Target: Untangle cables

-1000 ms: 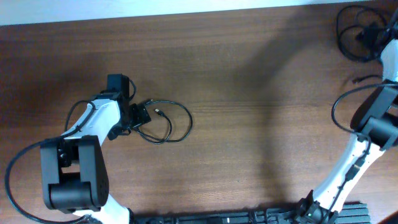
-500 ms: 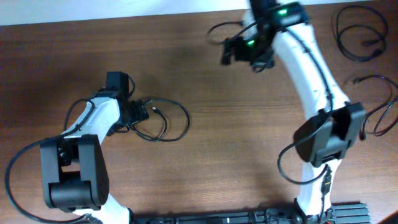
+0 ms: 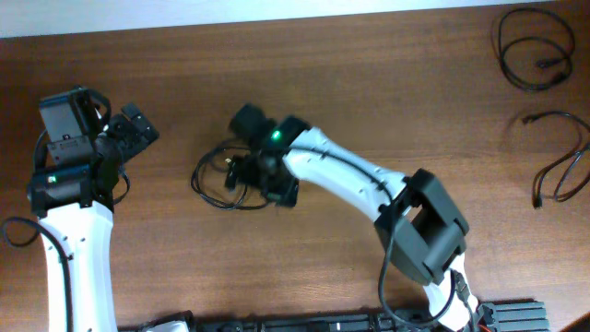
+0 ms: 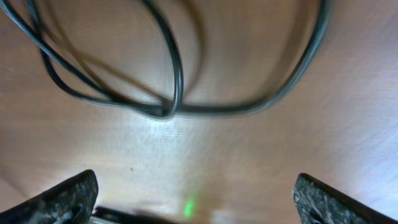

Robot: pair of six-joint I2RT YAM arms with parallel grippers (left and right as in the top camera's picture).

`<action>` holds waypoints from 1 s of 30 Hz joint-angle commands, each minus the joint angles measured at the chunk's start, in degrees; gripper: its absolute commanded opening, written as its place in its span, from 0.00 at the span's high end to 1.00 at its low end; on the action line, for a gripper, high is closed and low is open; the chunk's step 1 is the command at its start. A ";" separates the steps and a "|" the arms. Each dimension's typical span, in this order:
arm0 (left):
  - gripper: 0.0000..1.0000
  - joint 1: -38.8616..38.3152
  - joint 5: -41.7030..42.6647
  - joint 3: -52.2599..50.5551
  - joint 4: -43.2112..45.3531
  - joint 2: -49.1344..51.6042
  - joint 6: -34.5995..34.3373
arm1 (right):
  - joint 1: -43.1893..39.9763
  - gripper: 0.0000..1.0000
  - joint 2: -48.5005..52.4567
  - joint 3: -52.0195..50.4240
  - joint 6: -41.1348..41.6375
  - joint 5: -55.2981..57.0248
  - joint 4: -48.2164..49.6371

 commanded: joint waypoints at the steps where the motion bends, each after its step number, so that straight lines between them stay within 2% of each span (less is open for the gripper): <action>1: 0.01 0.13 0.02 0.37 -0.26 -0.87 1.07 | 3.93 0.02 -0.26 -2.75 23.37 7.28 0.46; 3: 0.01 0.13 0.00 0.37 -0.26 -0.87 1.07 | 5.81 0.03 -0.26 -2.95 29.42 11.76 0.46; 7: 0.01 0.13 0.02 0.37 -0.26 -0.87 1.07 | 6.80 0.02 0.72 -2.95 33.22 16.52 1.62; 9: 0.01 0.13 0.00 0.37 -0.26 -0.87 1.07 | 6.86 0.03 2.67 -2.95 33.18 16.06 4.07; 19: 0.01 0.13 0.02 0.37 -0.26 -0.87 1.07 | 7.30 0.03 3.61 -3.02 32.50 23.04 3.45; 22: 0.01 0.13 0.00 0.37 -0.26 -0.87 1.07 | 8.28 0.03 4.31 -3.02 26.01 23.58 6.12; 25: 0.01 0.13 0.00 0.37 -0.26 -0.87 1.07 | 8.28 0.02 6.27 -3.02 25.77 22.16 6.88; 26: 0.01 0.13 0.02 0.37 -0.26 -0.87 1.07 | 8.20 0.04 6.27 -3.02 25.42 22.08 6.95; 28: 0.01 0.13 0.02 0.37 -0.26 -0.87 1.07 | 8.20 0.22 6.27 -3.02 24.02 22.23 6.82; 29: 0.01 0.13 0.00 0.37 -0.26 -0.87 1.07 | 8.20 0.28 6.27 -3.02 22.01 22.25 6.73; 30: 0.01 0.13 0.00 0.37 -0.26 -0.87 1.07 | 8.20 0.48 6.27 -3.02 18.49 22.40 6.10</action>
